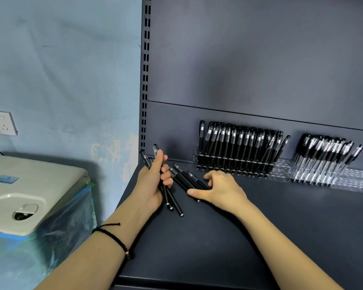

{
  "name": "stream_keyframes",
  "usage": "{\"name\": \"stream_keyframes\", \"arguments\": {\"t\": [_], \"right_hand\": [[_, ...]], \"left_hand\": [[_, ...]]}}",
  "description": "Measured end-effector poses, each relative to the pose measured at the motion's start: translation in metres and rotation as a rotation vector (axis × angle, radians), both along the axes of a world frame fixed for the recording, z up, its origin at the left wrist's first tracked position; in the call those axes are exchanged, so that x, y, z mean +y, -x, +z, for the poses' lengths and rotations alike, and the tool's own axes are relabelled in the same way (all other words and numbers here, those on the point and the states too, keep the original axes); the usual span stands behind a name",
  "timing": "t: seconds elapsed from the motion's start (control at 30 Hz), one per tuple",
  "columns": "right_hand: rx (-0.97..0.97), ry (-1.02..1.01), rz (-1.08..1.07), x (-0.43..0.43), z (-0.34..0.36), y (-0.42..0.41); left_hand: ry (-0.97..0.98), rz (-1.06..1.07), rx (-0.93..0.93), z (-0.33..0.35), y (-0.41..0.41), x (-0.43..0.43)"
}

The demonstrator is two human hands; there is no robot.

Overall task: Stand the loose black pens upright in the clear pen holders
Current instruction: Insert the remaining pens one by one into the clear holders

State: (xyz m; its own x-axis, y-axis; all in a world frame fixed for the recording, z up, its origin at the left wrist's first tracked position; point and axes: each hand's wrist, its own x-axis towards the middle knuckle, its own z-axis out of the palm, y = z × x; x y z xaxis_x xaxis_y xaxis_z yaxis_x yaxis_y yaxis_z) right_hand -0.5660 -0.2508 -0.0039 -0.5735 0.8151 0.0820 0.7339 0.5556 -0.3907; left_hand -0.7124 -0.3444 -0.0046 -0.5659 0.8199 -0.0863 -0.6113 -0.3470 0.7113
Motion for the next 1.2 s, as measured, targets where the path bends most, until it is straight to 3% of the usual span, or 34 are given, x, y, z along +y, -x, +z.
{"name": "stream_keyframes", "arguments": {"t": [0.27,0.67,0.93,1.07,1.13,1.2], "right_hand": [[0.246,0.143,0.104,-0.005,-0.006,0.012],[0.13,0.183,0.079,-0.003,0.006,0.012],[0.035,-0.071,0.023,0.008,-0.002,0.005],[0.171,0.03,0.023,0.016,-0.002,-0.002],[0.309,0.098,0.009,0.016,0.0,-0.003],[0.512,0.296,0.026,0.012,0.004,-0.002]], "left_hand": [[0.031,0.063,-0.101,-0.005,0.006,0.005],[0.072,0.077,-0.142,-0.009,0.009,0.008],[0.073,0.058,-0.148,-0.009,0.008,0.006],[0.099,0.045,-0.102,-0.009,0.006,0.006],[0.105,0.029,-0.111,-0.008,0.004,0.006],[0.091,0.009,-0.145,-0.007,0.003,0.007]]}}
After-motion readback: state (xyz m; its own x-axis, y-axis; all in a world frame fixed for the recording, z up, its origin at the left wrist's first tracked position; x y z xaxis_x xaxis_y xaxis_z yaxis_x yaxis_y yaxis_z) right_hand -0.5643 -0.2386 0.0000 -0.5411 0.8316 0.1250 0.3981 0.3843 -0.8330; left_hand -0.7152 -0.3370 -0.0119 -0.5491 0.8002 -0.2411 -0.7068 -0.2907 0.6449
